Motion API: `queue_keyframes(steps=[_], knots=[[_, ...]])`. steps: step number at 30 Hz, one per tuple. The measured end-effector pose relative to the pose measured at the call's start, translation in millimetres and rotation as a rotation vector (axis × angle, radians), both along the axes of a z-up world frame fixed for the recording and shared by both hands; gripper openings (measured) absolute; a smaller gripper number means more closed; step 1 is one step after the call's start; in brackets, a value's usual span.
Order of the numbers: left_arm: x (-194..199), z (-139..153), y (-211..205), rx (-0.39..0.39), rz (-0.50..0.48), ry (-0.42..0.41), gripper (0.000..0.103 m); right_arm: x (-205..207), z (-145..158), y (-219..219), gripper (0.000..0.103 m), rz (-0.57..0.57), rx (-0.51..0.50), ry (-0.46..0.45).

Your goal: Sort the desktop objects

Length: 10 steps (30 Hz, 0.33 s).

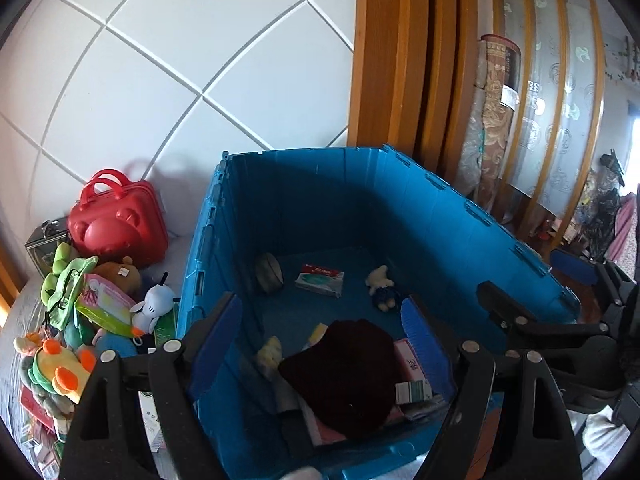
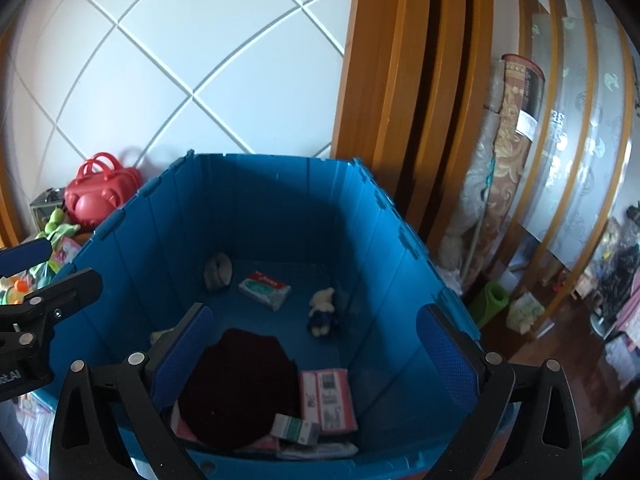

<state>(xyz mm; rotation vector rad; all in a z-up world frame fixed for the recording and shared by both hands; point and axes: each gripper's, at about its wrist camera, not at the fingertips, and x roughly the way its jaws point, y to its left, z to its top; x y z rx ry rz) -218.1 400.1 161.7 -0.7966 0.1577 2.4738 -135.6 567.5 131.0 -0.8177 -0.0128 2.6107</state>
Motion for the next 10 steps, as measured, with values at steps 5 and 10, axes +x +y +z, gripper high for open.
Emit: queue_keyframes(steps=[5, 10], knots=[[11.1, 3.0, 0.3, 0.003, -0.010, 0.030, 0.082, 6.1, -2.9, -2.1, 0.103, 0.009, -0.007, -0.006], [15.5, 3.1, -0.1, -0.014, 0.005, 0.054, 0.082, 10.6, -4.5, 0.3, 0.103, 0.001, -0.020, -0.001]])
